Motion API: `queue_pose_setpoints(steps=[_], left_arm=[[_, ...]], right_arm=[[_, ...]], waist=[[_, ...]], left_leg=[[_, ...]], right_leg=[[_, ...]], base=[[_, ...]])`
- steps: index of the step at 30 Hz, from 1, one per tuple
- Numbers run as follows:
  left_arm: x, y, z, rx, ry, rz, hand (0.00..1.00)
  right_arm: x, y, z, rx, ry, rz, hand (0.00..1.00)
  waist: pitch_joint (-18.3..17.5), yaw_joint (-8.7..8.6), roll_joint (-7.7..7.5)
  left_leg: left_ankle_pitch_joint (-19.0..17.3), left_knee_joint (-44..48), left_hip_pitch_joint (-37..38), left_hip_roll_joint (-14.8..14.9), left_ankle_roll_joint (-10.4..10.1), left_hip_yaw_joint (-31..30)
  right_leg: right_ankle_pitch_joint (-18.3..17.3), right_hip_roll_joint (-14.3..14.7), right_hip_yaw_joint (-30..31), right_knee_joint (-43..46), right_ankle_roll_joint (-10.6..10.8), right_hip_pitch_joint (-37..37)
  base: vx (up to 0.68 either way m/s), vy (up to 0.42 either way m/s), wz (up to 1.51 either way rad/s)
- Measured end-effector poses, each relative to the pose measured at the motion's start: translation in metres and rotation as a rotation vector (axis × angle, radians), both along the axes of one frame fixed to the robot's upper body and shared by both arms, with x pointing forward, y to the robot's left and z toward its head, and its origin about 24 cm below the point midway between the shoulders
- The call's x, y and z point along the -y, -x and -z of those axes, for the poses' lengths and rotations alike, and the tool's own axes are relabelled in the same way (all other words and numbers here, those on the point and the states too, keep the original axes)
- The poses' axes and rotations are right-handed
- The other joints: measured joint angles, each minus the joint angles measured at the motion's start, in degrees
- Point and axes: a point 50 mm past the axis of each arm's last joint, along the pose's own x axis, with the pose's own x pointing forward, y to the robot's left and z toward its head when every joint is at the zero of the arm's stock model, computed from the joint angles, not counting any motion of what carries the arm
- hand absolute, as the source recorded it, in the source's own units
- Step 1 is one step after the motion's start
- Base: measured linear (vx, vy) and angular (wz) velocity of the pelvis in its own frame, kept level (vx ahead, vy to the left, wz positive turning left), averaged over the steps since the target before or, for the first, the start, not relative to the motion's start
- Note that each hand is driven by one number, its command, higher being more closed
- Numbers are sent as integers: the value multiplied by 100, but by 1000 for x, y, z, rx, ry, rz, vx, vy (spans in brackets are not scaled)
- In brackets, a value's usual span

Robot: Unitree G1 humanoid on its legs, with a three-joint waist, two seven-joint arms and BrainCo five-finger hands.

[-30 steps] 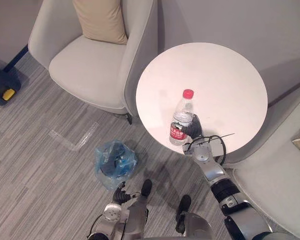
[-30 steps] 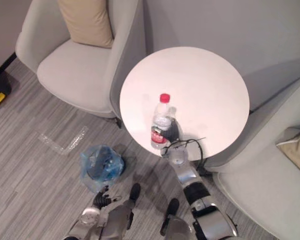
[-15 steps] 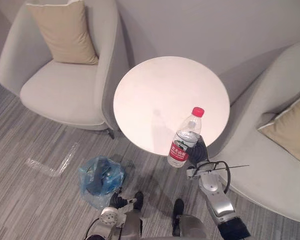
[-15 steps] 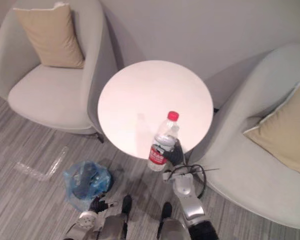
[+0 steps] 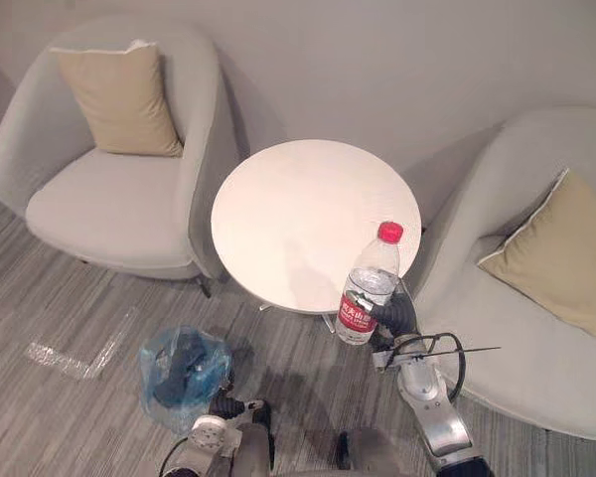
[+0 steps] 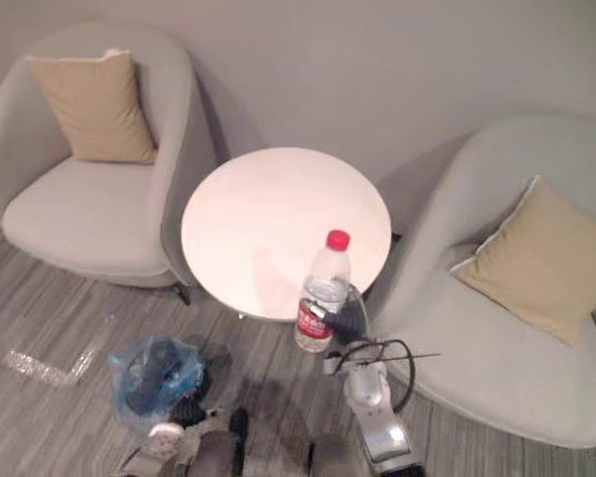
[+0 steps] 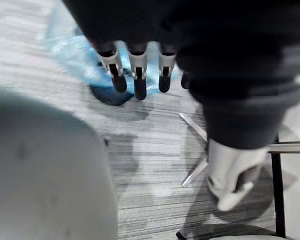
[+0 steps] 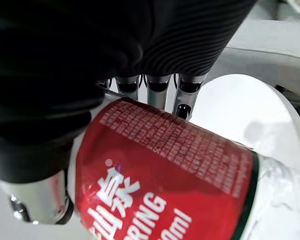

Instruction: Gather rubbish on tea table into small bin, then transfer packed bag to large trash can.

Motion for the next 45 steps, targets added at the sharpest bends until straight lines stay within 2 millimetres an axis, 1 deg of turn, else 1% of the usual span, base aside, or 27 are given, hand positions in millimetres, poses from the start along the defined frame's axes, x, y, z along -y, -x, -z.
queue_pose_setpoints(steps=[3,5,6,7,9,10,12,15,17,19,22,24,26,28,30,32,34,35,36,37,38,39,40,41,42,43,45], left_arm=[[8,2,2,-8,14,18,0],[13,2,1,-4,25,25,0],[15,2,2,-6,25,39,0],[16,3,2,-8,28,46,0],[19,2,1,-6,37,62,0],[19,3,1,-3,38,62,0],[20,6,2,-10,35,69,0],[25,13,4,-31,20,124,0],[31,16,6,-43,18,153,0],[27,15,5,-41,3,169,0],[21,19,7,-55,-19,171,0],[16,21,8,-64,-36,172,0],[14,21,8,-66,-43,168,0],[12,21,8,-63,-49,155,0],[9,20,8,-61,-49,127,0],[5,20,7,-55,-60,124,0],[4,19,7,-54,-63,123,0],[4,20,7,-54,-62,119,0],[4,18,6,-44,-57,112,0],[3,17,5,-38,-55,103,0],[-1,16,4,-38,-62,88,0],[-5,19,6,-54,-66,65,0],[-6,20,7,-62,-69,64,0],[-6,20,7,-62,-69,66,0],[-2,19,8,-67,-61,66,0],[6,20,8,-64,-38,69,0],[10,20,9,-63,-25,69,0]], right_arm=[[4,3,10,-37,14,16,100],[9,3,12,-50,35,23,100],[11,3,14,-60,37,34,100],[12,3,16,-68,35,45,100],[21,2,20,-90,29,91,100],[24,3,20,-91,30,104,100],[29,4,21,-95,32,129,100],[33,4,20,-95,33,151,100],[39,4,20,-97,28,183,100],[33,6,25,-120,-11,193,100],[26,7,26,-127,-20,173,100],[25,7,26,-127,-21,173,100],[25,7,31,-147,-20,175,100],[22,6,39,-185,-19,167,100],[18,6,48,-223,-9,150,100],[13,8,53,-245,-4,127,100],[9,9,54,-249,9,108,100],[9,9,53,-248,9,107,100],[11,9,53,-247,16,105,100],[11,9,54,-252,22,96,100],[8,9,54,-251,23,77,100],[6,8,54,-252,28,64,100],[8,8,56,-262,37,63,100],[10,10,59,-272,45,65,100],[15,11,59,-276,58,74,100],[22,11,59,-279,78,83,100],[26,9,57,-273,89,85,100]], waist=[[33,-23,206],[113,-15,358],[143,-22,410],[149,-50,406],[171,-185,352],[146,-200,354],[118,-236,393],[45,-317,506],[-20,-355,601],[-57,-294,461],[-174,-276,418],[-216,-269,409],[-225,-254,390],[-214,-216,367],[-169,-216,276],[-118,-220,148],[-128,-244,104],[-120,-264,86],[-99,-277,79],[-85,-305,107],[-71,-309,100],[-41,-314,127],[-28,-344,125],[-52,-355,70],[-32,-404,128],[-53,-371,299],[-41,-372,438]], left_leg=[[260,-188,23,112,-146,-283],[663,-504,24,216,-233,-397],[970,-854,71,245,-260,-357],[936,-896,51,228,-174,-94],[512,-15,-79,94,302,698],[281,276,-69,126,332,962],[-269,851,144,377,305,1527],[-645,637,737,648,-41,1922],[-690,-305,1078,580,-146,2014],[-596,-614,1164,321,-98,1868],[-547,-733,1318,78,-15,1826],[-476,-900,1319,-14,87,1755],[-402,-1022,1320,-64,113,1674],[-421,-1007,1311,-78,129,1671],[-554,-883,1314,-105,135,1622],[-742,-660,1327,-172,146,1480],[-823,-578,1346,-237,148,1234],[-822,-607,1385,-274,152,1069],[-804,-613,1463,-266,185,909],[-819,-611,1472,-190,207,775],[-834,-611,1482,-88,221,688],[-835,-619,1485,-11,210,542],[-836,-622,1502,-6,201,397],[-867,-612,1523,-95,131,307],[-932,-577,1578,-77,43,155],[-927,-570,1542,-7,18,137],[-915,-592,1515,80,-6,140]], right_leg=[[150,187,-258,-141,-139,118],[231,329,-469,-60,-269,74],[310,256,-688,-125,-404,42],[327,189,-917,-159,-465,-30],[490,-120,-1289,-345,-549,-64],[611,-204,-1396,-454,-544,-106],[905,-332,-1645,-793,-500,-94],[1159,-488,-2049,-1057,-324,-102],[1414,-457,-2269,-1254,-48,-64],[1713,-515,-2312,-1721,95,223],[1881,-655,-2251,-2041,216,543],[1920,-695,-2280,-2105,245,542],[1880,-726,-2352,-2083,235,522],[1664,-792,-2348,-1767,292,386],[1203,-1011,-2326,-947,344,146],[915,-1232,-2325,-290,369,56],[845,-1330,-1910,272,310,-73],[852,-1334,-1601,606,157,-173],[789,-1322,-1311,1142,-118,-458],[495,-1117,-1062,1359,-57,-670],[322,-810,-938,1236,-20,-761],[301,-423,-849,981,-77,-886],[405,-171,-847,537,-113,-928],[760,-112,-824,28,-139,-857],[987,-103,-900,-33,-280,-743],[1003,-67,-971,-55,-299,-708],[990,2,-1069,-158,-312,-661]], base=[[-219,-142,41],[-195,-156,62],[-241,-50,66],[-312,-40,95],[-312,-34,101],[-237,-5,85],[-189,51,70],[-159,179,84],[-78,232,87],[-58,234,63],[-46,155,25],[-60,96,16],[-15,28,20],[-4,23,7],[27,14,15],[54,7,31],[116,38,53],[193,67,69],[221,5,72],[223,-89,64],[176,-131,71],[165,-146,79],[174,-139,84],[194,-151,88],[220,-115,66],[231,-85,46],[220,-66,19]])
